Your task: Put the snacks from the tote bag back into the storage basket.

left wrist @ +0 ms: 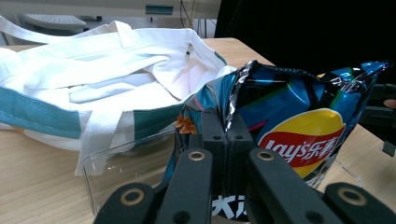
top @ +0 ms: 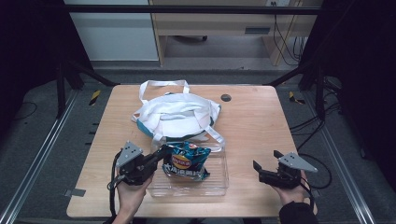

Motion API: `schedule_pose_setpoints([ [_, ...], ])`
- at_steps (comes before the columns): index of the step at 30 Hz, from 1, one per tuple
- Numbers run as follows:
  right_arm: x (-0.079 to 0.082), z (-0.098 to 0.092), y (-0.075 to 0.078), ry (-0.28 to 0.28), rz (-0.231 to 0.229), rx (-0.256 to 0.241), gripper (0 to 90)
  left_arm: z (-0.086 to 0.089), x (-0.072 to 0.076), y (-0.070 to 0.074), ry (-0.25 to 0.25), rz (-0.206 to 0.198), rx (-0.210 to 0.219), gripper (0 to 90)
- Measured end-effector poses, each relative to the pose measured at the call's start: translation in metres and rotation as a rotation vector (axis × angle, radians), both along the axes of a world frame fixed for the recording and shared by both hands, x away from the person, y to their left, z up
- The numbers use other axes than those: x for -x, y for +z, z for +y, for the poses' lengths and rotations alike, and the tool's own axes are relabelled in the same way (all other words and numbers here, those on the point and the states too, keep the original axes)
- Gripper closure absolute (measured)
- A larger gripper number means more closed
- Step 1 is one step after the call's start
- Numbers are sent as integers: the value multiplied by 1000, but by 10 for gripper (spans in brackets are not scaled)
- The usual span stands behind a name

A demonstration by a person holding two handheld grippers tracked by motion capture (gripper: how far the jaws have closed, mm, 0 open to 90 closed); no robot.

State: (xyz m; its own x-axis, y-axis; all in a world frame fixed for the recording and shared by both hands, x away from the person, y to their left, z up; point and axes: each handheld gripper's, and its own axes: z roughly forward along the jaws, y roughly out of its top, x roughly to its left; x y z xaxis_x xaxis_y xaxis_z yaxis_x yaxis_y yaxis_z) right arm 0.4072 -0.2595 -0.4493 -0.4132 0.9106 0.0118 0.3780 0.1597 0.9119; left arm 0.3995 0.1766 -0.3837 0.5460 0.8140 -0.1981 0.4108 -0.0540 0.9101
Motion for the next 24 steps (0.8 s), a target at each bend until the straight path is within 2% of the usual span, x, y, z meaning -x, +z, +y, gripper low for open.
schedule_pose_setpoints([
  [11,0,0,-1,-1,3,1,123,-4,-6,0,18,-11,-12,892],
  [24,-1,0,-1,-1,3,5,123,-6,-14,0,39,-12,-4,884],
])
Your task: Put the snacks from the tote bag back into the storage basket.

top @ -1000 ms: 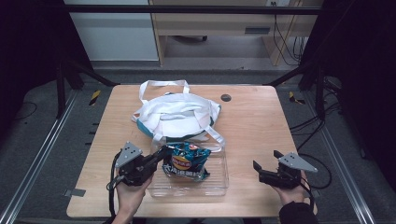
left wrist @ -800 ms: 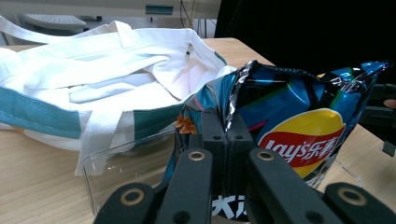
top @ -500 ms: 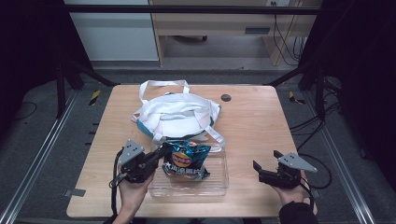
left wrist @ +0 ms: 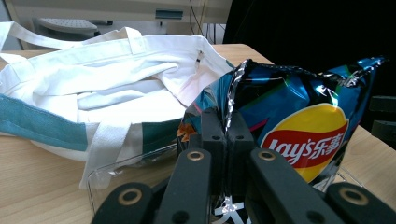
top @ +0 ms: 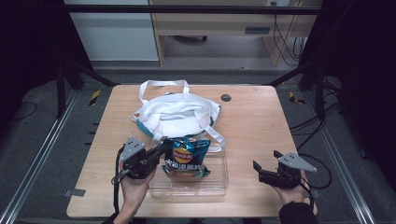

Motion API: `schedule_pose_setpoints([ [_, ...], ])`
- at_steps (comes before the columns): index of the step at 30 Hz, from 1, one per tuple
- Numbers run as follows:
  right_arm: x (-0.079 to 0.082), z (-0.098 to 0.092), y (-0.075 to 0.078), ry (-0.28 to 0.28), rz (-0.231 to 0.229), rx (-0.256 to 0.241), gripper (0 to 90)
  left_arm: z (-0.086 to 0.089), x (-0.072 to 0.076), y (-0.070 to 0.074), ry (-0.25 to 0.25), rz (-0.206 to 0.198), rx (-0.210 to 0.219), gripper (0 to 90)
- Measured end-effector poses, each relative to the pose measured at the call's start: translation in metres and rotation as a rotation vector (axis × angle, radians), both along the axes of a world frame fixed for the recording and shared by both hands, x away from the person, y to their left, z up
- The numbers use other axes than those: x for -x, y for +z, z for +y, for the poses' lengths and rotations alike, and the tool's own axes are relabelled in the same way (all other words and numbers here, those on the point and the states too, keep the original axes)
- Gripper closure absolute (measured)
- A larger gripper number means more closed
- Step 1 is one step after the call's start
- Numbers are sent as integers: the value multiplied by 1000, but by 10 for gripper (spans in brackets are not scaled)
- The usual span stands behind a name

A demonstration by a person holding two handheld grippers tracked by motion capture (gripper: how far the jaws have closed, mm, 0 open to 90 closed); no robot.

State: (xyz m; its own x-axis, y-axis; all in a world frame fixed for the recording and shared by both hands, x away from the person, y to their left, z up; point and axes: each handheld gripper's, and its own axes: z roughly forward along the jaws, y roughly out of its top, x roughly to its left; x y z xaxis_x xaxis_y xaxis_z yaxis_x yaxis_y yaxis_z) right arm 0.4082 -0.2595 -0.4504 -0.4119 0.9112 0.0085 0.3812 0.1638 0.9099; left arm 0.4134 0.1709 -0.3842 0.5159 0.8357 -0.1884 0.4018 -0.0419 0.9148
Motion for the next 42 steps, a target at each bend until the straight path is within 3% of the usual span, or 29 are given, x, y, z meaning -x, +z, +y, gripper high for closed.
schedule_pose_setpoints([
  [18,0,0,0,1,6,-1,123,-2,-16,-5,-8,-35,-8,816],
  [31,0,0,0,2,9,-2,123,0,-23,-10,-17,-30,-7,754],
  [36,-1,0,-1,3,9,0,124,-1,-26,-12,-13,-26,-24,636],
  [42,-1,0,-1,2,10,1,124,-1,-29,-14,-13,-10,-28,557],
])
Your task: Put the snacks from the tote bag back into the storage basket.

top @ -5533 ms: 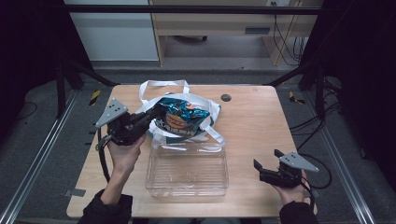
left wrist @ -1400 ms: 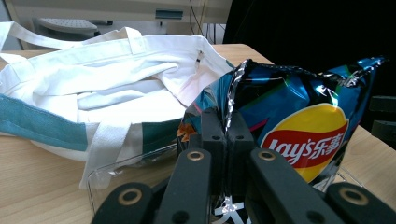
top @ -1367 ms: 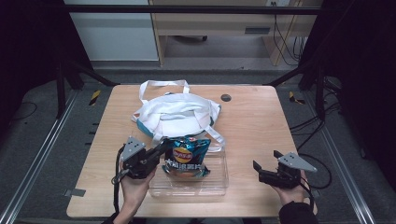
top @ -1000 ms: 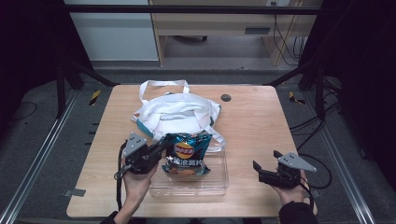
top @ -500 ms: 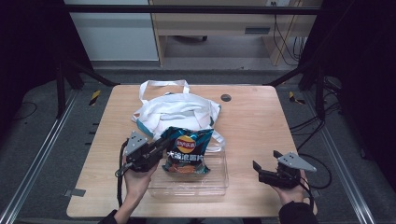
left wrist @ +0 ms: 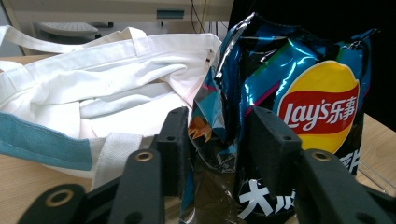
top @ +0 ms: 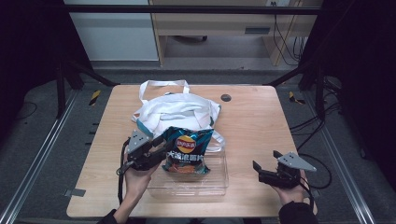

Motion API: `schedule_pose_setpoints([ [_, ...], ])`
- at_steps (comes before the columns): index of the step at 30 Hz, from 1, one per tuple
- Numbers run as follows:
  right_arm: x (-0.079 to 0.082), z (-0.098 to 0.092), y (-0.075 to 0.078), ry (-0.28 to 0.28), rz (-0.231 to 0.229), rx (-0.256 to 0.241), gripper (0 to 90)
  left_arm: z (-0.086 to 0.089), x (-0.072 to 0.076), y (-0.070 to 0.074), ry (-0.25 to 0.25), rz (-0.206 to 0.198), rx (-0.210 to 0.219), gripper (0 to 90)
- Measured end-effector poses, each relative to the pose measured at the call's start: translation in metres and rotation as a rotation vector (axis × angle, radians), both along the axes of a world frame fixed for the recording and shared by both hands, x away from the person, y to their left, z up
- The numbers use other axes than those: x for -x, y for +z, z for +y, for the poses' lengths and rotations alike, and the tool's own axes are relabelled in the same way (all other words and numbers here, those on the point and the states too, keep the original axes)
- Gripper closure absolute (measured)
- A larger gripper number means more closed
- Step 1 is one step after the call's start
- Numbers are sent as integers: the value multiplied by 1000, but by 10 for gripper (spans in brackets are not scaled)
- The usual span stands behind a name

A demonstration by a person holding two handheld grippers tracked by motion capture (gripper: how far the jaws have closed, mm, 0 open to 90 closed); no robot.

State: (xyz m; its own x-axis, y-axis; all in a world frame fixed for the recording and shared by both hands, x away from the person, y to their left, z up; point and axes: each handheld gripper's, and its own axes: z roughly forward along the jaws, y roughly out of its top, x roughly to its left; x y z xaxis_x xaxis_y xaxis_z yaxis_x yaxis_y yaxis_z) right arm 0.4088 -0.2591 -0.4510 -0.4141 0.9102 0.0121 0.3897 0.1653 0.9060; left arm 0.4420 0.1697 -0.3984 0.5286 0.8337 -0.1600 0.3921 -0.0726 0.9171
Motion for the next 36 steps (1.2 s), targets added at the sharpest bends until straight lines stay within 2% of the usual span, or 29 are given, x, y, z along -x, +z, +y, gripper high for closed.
schedule_pose_setpoints([
  [5,0,0,0,1,2,-1,124,1,-1,0,-8,4,1,538],
  [8,0,0,0,1,1,1,124,1,-1,0,-24,10,8,572],
  [9,0,0,0,1,2,-1,124,1,0,0,-33,10,10,653],
  [10,0,0,0,1,2,-1,124,1,0,0,-43,10,13,653],
  [11,0,0,0,2,3,-2,124,0,1,1,-53,11,17,762],
  [15,0,0,0,2,2,-2,124,-1,3,2,-56,20,19,844],
  [18,0,0,0,2,2,-1,124,-3,6,4,-34,26,17,884],
  [22,0,0,0,2,1,1,124,-6,10,5,-9,36,18,893],
  [25,0,0,0,2,1,-1,124,-9,19,8,18,50,18,894],
  [30,0,0,0,2,2,-3,124,-11,26,10,25,62,19,892],
  [33,0,0,0,2,3,-3,124,-11,26,9,36,62,4,888],
  [36,0,0,0,2,2,-2,124,-7,23,7,37,66,25,879],
])
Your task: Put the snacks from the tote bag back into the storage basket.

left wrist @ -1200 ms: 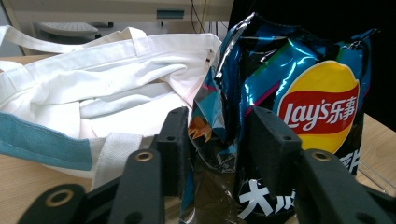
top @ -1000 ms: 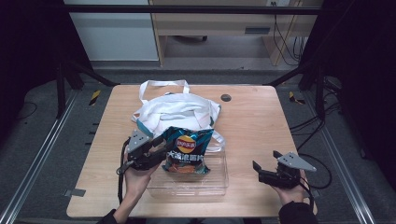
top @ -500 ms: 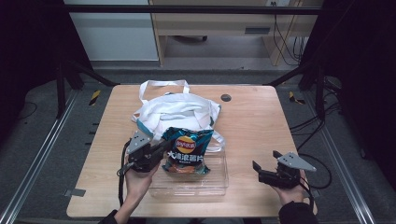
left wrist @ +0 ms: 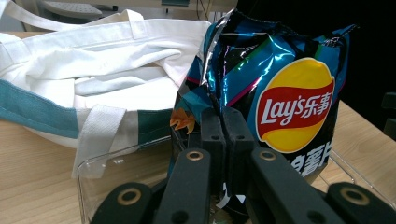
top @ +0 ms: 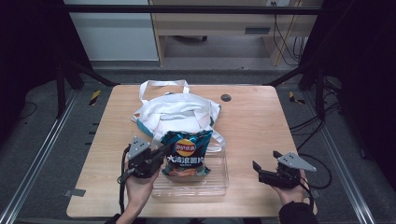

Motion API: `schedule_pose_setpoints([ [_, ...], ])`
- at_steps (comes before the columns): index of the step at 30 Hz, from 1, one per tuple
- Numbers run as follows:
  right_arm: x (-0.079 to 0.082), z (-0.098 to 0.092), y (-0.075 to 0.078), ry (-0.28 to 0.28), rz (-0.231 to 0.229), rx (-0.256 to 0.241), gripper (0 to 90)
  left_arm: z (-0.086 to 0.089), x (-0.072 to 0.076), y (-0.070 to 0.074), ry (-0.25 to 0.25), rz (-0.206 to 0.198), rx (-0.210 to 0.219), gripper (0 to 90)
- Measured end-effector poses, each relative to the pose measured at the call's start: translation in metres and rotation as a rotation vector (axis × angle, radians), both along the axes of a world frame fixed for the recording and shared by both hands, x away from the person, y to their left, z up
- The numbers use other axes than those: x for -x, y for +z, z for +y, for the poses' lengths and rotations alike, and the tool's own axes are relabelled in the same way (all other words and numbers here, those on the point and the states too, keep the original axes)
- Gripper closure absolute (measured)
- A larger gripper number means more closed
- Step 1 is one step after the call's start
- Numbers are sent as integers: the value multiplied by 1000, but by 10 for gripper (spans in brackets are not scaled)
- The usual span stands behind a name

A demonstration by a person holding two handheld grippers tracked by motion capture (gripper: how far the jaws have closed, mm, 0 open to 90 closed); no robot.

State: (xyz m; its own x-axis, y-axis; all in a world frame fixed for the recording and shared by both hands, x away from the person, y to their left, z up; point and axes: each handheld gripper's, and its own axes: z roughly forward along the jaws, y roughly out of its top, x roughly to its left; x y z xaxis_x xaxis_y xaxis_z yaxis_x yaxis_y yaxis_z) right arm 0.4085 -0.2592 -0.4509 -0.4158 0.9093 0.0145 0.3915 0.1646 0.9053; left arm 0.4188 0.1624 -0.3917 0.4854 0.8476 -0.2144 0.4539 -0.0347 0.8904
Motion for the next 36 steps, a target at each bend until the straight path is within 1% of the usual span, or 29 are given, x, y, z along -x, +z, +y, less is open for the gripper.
schedule_pose_setpoints([
  [4,0,0,0,0,1,1,124,0,-1,0,4,-12,-13,865],
  [6,0,0,0,2,0,1,124,0,-4,-1,5,-20,-14,841],
  [7,0,0,0,2,1,0,124,1,-5,-2,5,-22,-17,808],
  [8,0,0,0,2,1,0,124,1,-6,-3,-3,-24,-8,808],
  [11,-1,0,0,1,2,2,124,3,-9,-5,-3,-19,-7,750],
  [12,-1,0,0,1,2,2,124,4,-11,-5,-9,-15,0,750],
  [13,-1,1,0,2,4,0,124,5,-11,-6,-20,-21,5,685],
  [14,-1,0,0,2,3,1,124,5,-11,-6,-20,-21,5,668],
  [16,-1,0,0,1,4,-1,124,6,-10,-4,-40,-40,-5,608],
  [17,0,0,0,1,4,-2,124,6,-10,-4,-40,-40,-5,585],
  [18,0,0,0,0,4,-1,124,6,-9,-3,-52,-41,-5,557],
  [19,0,0,0,0,4,-1,124,7,-9,-2,-64,-44,-10,532],
  [20,0,0,0,1,4,-2,124,7,-8,-1,-68,-52,-16,532],
  [21,0,0,0,-1,5,-4,123,8,-8,0,-69,-57,-26,485],
  [22,0,0,0,-2,5,-4,123,9,-7,0,-73,-56,-31,463],
  [25,0,0,0,-3,3,-3,122,15,-6,1,-85,-55,-44,426],
  [26,0,0,0,-6,3,-4,121,17,-6,1,-83,-57,-47,383],
  [27,0,0,0,-6,3,-4,121,20,-5,0,-83,-60,-53,383],
  [28,0,-1,0,-7,3,-5,121,26,-2,-2,-80,-65,-67,344],
  [30,0,-1,0,-8,2,-3,121,30,-2,-3,-77,-68,-74,332],
  [32,0,-2,0,-10,1,-3,121,37,-1,-4,-70,-66,-77,294],
  [33,1,-2,0,-11,-2,-4,121,40,-1,-5,-66,-70,-76,273],
  [34,1,-2,0,-11,-2,-4,121,44,0,-6,-54,-81,-78,273],
  [36,1,-3,0,-15,-3,-3,121,51,0,-7,-55,-85,-81,257],
])
